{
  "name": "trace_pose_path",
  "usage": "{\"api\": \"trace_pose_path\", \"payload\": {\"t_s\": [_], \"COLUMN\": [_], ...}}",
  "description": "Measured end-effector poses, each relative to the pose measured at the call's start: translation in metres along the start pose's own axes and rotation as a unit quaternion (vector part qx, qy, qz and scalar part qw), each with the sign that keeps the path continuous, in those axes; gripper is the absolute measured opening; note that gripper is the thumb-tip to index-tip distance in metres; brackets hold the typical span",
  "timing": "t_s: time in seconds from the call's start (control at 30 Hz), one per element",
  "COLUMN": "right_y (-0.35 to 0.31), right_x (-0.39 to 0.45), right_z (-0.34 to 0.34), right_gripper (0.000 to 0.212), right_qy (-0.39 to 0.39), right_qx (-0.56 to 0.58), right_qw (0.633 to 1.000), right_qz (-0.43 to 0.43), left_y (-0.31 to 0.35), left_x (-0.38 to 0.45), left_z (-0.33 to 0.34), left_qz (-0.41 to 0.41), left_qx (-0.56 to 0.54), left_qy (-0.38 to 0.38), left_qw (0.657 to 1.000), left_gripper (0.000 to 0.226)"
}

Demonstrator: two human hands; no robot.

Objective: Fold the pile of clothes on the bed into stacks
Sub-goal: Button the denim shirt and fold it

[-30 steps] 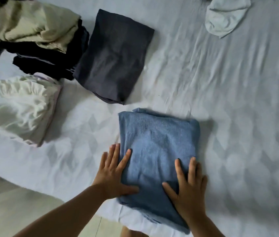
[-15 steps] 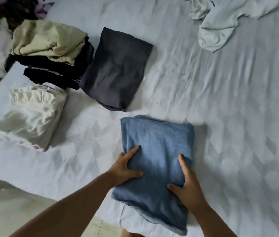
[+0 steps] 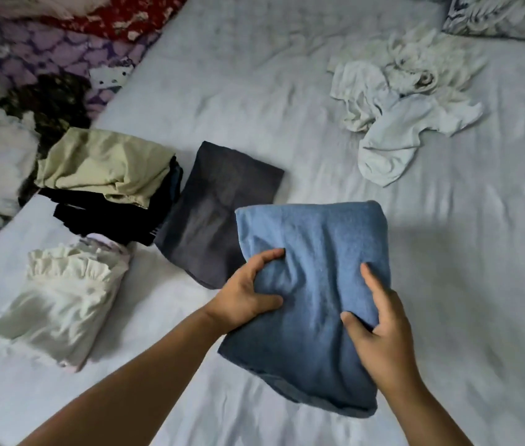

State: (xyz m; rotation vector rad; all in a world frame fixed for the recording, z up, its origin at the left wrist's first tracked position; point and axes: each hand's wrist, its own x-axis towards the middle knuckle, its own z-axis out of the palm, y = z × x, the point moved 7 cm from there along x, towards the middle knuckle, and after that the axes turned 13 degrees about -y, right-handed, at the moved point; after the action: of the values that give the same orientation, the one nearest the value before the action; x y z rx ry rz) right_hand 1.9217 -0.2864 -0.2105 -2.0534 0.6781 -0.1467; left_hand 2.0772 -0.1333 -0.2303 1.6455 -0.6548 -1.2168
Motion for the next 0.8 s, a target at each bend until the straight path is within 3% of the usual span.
{"api": "trace_pose_path", "payload": {"t_s": [0.13, 0.23, 0.33, 0.43, 0.53, 0.6, 0.7, 0.8], "right_y": [-0.039, -0.068, -0.084, -0.076, -0.057, -0.053, -0.058, -0.046], "right_x": [0.079, 0.131, 0.170, 0.199, 0.208, 0.214, 0.224, 0.238], "right_z": [0.018, 0.056, 0.094, 0.129, 0.158, 0.167, 0.185, 0.203], "right_gripper": [0.089, 0.093, 0.093, 0.093, 0.093, 0.091, 0.094, 0.096], "right_qy": [-0.029, -0.083, -0.120, -0.179, -0.284, -0.300, -0.309, -0.320], "right_qx": [0.043, 0.085, 0.119, 0.115, -0.039, -0.139, -0.221, -0.319], "right_qw": [0.998, 0.991, 0.984, 0.977, 0.957, 0.943, 0.924, 0.891], "right_qz": [-0.035, -0.062, -0.063, -0.002, 0.046, 0.027, -0.050, -0.047], "left_y": [0.062, 0.082, 0.081, 0.045, 0.003, -0.011, -0.040, -0.079], "left_x": [0.027, 0.036, 0.042, 0.056, 0.063, 0.076, 0.099, 0.113], "left_z": [-0.091, -0.160, -0.210, -0.250, -0.267, -0.259, -0.225, -0.206], "left_qz": [0.032, -0.039, -0.082, -0.160, -0.297, -0.292, -0.254, -0.242], "left_qx": [0.201, 0.355, 0.398, 0.404, 0.514, 0.575, 0.600, 0.596], "left_qy": [0.087, 0.148, 0.164, 0.131, 0.093, 0.090, 0.038, 0.025], "left_qw": [0.975, 0.922, 0.899, 0.891, 0.799, 0.759, 0.757, 0.765], "left_gripper": [0.079, 0.080, 0.079, 0.080, 0.077, 0.074, 0.081, 0.100]}}
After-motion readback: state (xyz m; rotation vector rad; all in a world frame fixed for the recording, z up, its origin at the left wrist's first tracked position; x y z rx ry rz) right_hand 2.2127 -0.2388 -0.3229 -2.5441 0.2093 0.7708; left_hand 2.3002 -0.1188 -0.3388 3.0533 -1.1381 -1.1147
